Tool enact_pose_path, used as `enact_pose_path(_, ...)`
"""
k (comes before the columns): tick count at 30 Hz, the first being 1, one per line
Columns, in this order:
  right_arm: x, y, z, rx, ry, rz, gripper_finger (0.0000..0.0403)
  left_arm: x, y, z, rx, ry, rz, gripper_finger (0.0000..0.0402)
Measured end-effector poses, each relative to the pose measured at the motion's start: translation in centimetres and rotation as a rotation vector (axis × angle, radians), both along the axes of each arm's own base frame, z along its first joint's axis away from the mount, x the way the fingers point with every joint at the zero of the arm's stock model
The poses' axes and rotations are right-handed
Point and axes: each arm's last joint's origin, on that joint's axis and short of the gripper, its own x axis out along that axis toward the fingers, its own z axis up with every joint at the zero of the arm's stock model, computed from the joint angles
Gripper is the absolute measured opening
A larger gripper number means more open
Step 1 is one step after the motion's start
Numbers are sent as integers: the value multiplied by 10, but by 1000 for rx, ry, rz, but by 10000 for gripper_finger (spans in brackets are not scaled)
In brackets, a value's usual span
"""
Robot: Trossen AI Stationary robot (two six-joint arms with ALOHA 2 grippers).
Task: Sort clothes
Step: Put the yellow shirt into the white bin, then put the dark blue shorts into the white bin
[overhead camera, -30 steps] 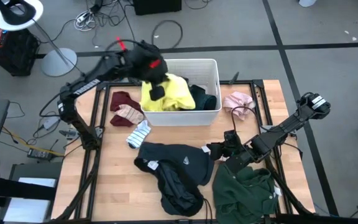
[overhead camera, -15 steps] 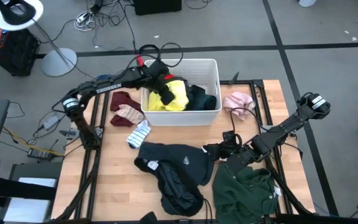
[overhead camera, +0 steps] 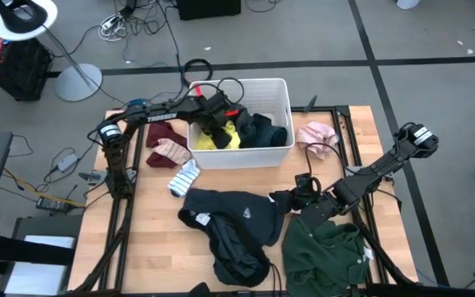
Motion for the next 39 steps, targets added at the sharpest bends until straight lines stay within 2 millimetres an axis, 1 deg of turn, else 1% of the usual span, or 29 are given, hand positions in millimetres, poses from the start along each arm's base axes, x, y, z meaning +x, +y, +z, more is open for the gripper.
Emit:
enact_pose_path(2, 0, 0, 0, -1, 2, 1, 159, 0, 0, 6, -11, 10, -4, 156)
enact_pose_path(4, 0, 0, 0, -10, 10, 13, 159, -1, -1, 17, -12, 27, -27, 168)
enact_pose_path(9, 0, 1, -1, -37, 50, 78, 159, 3, -6, 53, -8, 27, -71, 172)
enact_pose_path(14, 0, 3, -2, -47, 99, 177, 159, 14, -20, 100, 46, -51, -108, 170)
enact_pose_path(19, -1, 7, -3, -42, 143, 274, 157, 22, -47, 153, 130, -142, -140, 170)
enact_pose_path(22, -3, 10, -4, -56, 158, 315, 157, 22, -68, 182, 179, -194, -136, 170)
enact_pose_path(24, -6, 12, -5, -68, 180, 340, 155, 22, -87, 198, 211, -217, -137, 170)
enact_pose_path(29, -15, 15, -8, -57, 258, 411, 155, 22, -138, 221, 206, -277, -169, 170)
enact_pose_path(32, -20, 16, -9, -45, 307, 475, 155, 23, -171, 228, 177, -318, -205, 170)
enact_pose_path(35, -24, 15, -5, -42, 323, 537, 155, 23, -206, 228, 154, -331, -247, 170)
enact_pose_path(39, -29, 10, 4, -62, 306, 585, 155, 28, -255, 217, 160, -349, -330, 170)
